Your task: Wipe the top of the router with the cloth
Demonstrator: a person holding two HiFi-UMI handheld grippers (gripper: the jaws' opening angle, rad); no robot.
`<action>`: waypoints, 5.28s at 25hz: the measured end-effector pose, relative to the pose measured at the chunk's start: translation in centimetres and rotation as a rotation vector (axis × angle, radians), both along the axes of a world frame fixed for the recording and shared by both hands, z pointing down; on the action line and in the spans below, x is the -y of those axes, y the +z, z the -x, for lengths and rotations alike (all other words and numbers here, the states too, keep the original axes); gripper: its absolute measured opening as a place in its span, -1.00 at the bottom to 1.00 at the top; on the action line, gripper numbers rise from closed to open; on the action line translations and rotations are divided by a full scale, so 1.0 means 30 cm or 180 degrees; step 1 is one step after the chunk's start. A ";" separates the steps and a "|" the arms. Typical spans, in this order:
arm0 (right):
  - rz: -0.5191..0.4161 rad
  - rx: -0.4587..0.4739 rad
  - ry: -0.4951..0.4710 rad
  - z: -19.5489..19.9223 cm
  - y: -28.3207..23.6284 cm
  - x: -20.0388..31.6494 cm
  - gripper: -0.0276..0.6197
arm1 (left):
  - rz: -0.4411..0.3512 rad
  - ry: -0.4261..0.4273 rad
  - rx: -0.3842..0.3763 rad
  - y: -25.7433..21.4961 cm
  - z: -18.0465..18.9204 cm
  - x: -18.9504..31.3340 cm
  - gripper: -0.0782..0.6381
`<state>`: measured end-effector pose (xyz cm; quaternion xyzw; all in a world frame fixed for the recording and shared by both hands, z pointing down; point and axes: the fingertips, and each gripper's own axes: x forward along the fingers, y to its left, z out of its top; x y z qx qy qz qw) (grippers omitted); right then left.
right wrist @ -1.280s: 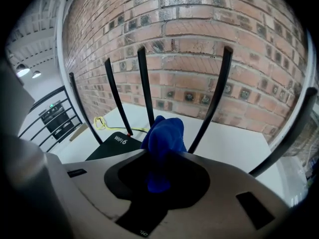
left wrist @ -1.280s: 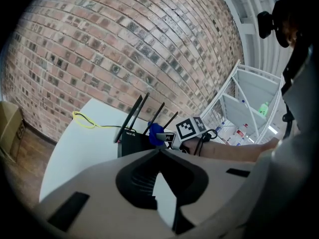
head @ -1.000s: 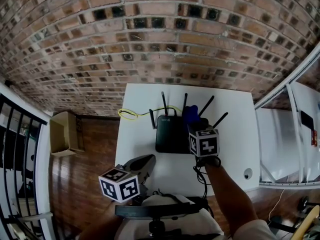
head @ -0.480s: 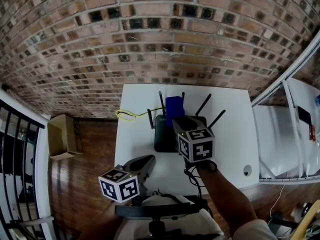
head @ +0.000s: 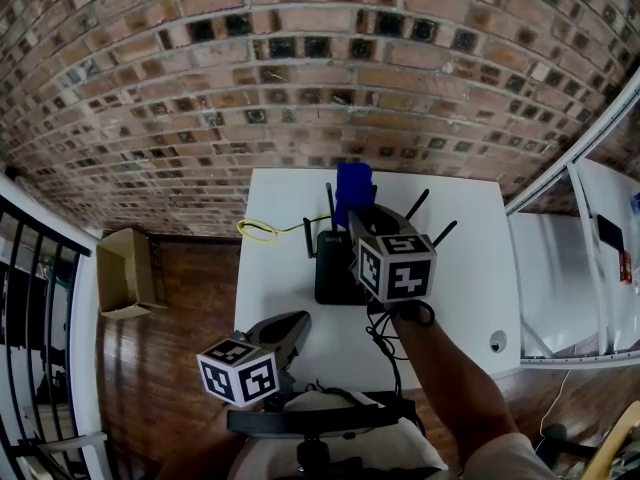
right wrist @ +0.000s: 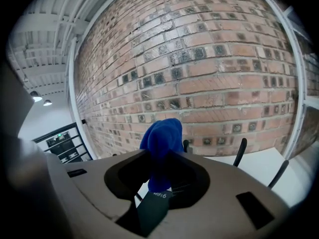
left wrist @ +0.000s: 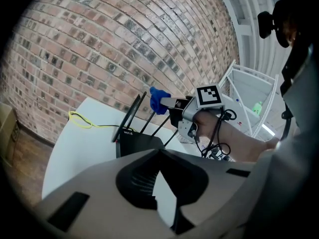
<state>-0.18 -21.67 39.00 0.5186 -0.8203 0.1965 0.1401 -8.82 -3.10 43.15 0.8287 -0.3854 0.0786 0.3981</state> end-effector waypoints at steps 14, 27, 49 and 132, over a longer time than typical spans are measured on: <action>0.0864 -0.0212 0.0285 -0.087 0.385 -0.005 -0.55 | 0.0036 -0.0096 0.0053 0.011 0.073 0.009 -0.70; 0.1281 -0.0417 0.0211 -0.092 0.546 -0.045 -0.55 | 0.0076 -0.0311 0.0038 0.030 0.136 -0.016 -0.70; -0.0135 0.0112 -0.0090 0.050 -0.057 0.058 -0.55 | 0.0045 -0.0215 -0.0014 0.022 0.076 -0.015 -0.70; -0.0092 -0.0039 -0.1206 0.405 0.042 -0.205 -0.55 | 0.0147 -0.0256 -0.0046 0.079 0.245 -0.022 -0.70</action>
